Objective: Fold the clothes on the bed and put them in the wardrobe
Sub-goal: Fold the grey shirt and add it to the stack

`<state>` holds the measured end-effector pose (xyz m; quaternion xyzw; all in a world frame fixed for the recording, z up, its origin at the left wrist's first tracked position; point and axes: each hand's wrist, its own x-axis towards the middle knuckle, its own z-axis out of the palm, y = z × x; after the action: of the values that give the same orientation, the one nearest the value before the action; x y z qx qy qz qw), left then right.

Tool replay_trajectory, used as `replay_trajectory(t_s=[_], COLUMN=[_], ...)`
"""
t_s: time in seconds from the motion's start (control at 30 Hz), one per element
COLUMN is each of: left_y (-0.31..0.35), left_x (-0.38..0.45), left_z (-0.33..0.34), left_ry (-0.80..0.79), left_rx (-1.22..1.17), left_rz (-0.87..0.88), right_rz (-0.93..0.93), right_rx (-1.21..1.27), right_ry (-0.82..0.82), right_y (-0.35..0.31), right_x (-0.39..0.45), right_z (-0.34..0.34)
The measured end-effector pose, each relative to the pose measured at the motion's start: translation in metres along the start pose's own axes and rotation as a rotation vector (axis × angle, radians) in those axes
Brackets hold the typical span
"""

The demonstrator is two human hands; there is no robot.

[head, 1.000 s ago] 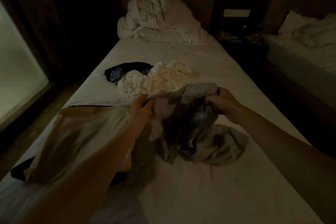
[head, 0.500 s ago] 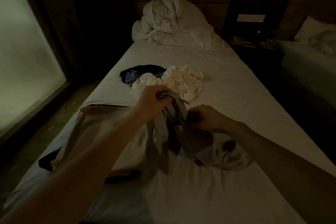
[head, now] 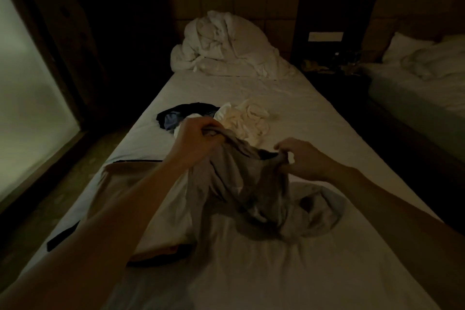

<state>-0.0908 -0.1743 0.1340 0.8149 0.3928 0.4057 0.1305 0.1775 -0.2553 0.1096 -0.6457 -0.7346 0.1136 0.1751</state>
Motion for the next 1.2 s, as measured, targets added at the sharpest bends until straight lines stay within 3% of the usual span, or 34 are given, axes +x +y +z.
replay_trajectory(t_s=[0.17, 0.23, 0.37, 0.43, 0.57, 0.7, 0.9, 1.2], left_y=[-0.008, -0.011, 0.006, 0.017, 0.052, 0.088, 0.127, 0.196], left_x=[-0.001, -0.008, -0.014, -0.011, -0.010, -0.006, -0.011, -0.036], left_z=[-0.033, -0.044, -0.052, -0.055, -0.068, -0.079, -0.088, -0.141], left_ry=[-0.267, -0.270, -0.161, -0.131, -0.096, 0.069, 0.340, 0.698], left_rx=[0.114, 0.156, 0.180, 0.051, -0.441, -0.553, -0.176, -0.029], left_rz=[-0.018, -0.061, -0.096, -0.166, -0.353, -0.313, -0.053, -0.037], right_rz=[0.087, 0.112, 0.086, 0.079, 0.134, 0.130, 0.018, -0.186], right_rx=[0.312, 0.406, 0.142, 0.058, 0.055, 0.328, 0.336, 0.536], right_ry=[0.224, 0.251, 0.223, 0.215, 0.291, 0.437, 0.684, 0.653], right_y=[0.000, 0.000, -0.004, -0.006, -0.009, -0.015, -0.037, -0.072], right_x=[-0.004, -0.011, -0.021, -0.027, -0.054, -0.086, -0.134, -0.200], right_z=[-0.031, -0.045, -0.057, -0.063, -0.092, -0.122, -0.162, -0.212])
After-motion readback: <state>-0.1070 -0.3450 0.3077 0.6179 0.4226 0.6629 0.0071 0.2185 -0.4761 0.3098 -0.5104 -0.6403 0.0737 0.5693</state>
